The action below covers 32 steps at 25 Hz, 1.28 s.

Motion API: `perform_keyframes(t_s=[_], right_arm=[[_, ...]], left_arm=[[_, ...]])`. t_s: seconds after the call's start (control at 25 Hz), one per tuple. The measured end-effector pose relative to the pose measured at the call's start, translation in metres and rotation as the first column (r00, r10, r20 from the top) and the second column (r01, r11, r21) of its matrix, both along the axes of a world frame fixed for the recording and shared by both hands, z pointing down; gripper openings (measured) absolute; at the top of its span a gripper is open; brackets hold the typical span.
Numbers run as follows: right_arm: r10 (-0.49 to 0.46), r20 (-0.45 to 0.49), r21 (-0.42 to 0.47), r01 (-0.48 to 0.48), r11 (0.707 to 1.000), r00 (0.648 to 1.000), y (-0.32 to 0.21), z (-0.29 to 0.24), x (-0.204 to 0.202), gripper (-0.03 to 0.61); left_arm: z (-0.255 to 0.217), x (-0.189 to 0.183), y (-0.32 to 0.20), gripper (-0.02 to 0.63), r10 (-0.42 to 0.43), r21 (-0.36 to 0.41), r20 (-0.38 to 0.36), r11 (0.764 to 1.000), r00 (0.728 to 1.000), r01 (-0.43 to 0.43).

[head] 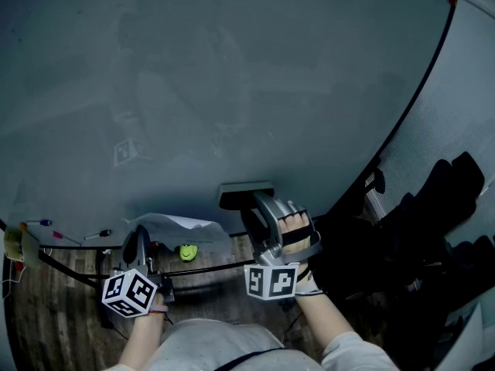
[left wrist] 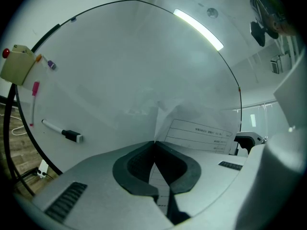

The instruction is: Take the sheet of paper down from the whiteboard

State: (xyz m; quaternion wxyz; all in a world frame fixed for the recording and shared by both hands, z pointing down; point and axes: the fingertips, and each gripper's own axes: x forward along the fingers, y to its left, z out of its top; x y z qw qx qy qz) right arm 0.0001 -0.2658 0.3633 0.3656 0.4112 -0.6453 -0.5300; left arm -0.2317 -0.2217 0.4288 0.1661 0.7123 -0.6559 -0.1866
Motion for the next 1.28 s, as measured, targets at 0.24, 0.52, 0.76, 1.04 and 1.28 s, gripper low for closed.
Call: perform_keyframes(t_s=[0.24, 0.52, 0.76, 1.04, 1.28], right_arm=[[-0.028, -0.021, -0.009, 0.028, 1.000, 0.999, 0.011, 0.007, -0.002, 0.253], [-0.058, -0.024, -0.043, 0.057, 0.997, 0.998, 0.023, 0.018, -0.003, 0.253], [-0.109, -0.019, -0.140, 0.105, 0.985, 0.994, 0.034, 0.032, -0.006, 0.253], [-0.158, 0.068, -0.295, 0.171, 0.940, 0.985, 0.051, 0.054, -0.021, 0.253], [-0.126, 0.105, -0.403, 0.158, 0.901, 0.986, 0.044, 0.079, -0.024, 0.253]], left_arm=[[-0.001, 0.005, -0.001, 0.015, 0.008, -0.001, -0.002, 1.000, 1.000, -0.008], [0.002, 0.011, -0.004, 0.015, 0.018, -0.007, 0.003, 1.000, 1.000, -0.018], [0.006, 0.014, -0.004, 0.015, 0.022, -0.014, -0.008, 1.000, 1.000, -0.022], [0.006, 0.016, -0.001, 0.015, 0.024, -0.008, -0.010, 1.000, 1.000, -0.024], [0.008, 0.015, 0.002, 0.015, 0.019, -0.012, -0.020, 1.000, 1.000, -0.019]])
